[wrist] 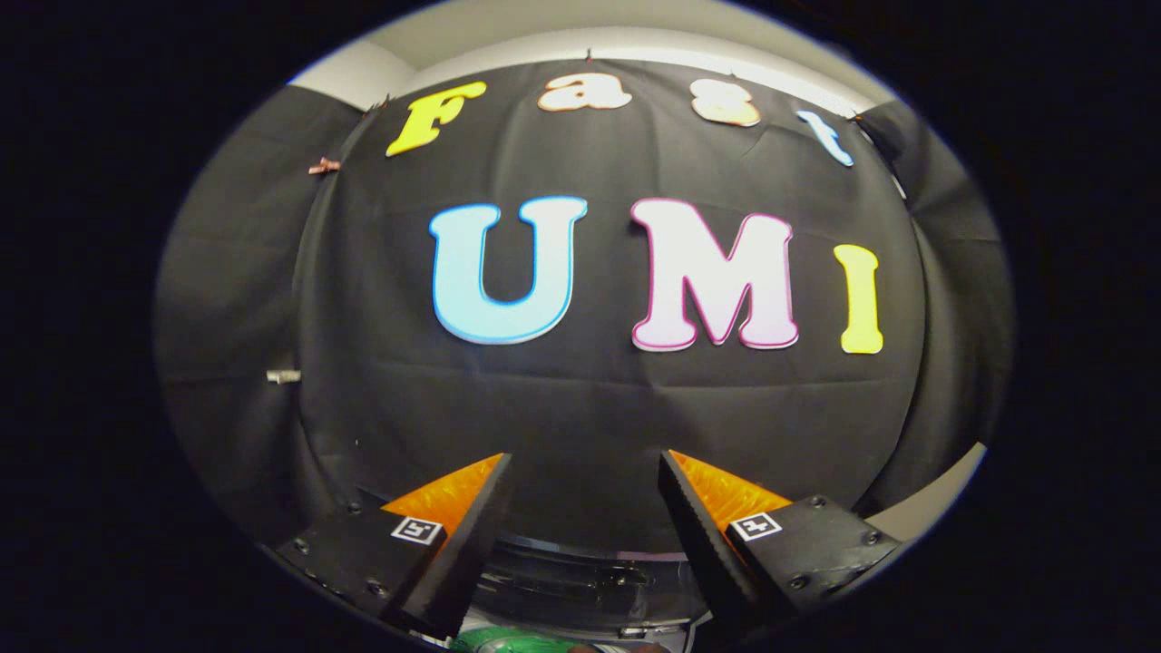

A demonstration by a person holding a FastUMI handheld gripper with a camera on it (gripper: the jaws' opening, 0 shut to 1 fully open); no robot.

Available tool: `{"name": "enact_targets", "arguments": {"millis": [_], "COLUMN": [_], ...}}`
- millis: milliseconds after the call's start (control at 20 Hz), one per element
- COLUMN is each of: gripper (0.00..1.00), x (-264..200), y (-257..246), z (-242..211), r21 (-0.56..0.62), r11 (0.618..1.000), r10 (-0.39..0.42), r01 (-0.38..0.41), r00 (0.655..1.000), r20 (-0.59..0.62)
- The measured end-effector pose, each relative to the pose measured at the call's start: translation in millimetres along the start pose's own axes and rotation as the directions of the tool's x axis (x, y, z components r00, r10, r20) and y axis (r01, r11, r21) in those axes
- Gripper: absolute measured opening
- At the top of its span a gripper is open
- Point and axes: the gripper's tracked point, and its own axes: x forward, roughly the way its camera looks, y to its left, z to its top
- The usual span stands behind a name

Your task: Put the clothes into the washing machine and then close the washing machine lid.

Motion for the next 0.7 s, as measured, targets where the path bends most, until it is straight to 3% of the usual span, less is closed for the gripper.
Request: {"name": "enact_targets", "arguments": {"millis": [100, 250, 500, 700], "gripper": [0.99, 1.00, 1.00, 1.00], "x": [14, 32, 41, 36], "y": [11, 7, 12, 11], "z": [-28, -53, -64, -67], "r21": [0.004, -0.029, 0.142, 0.117], "r11": [1.000, 1.000, 0.990, 0.993], "r10": [0.030, 0.004, 0.041, 0.040], "r01": [-0.030, -0.010, -0.008, -0.013], "r00": [0.994, 0.981, 0.972, 0.972], "r20": [-0.107, -0.192, -0.230, -0.233]}}
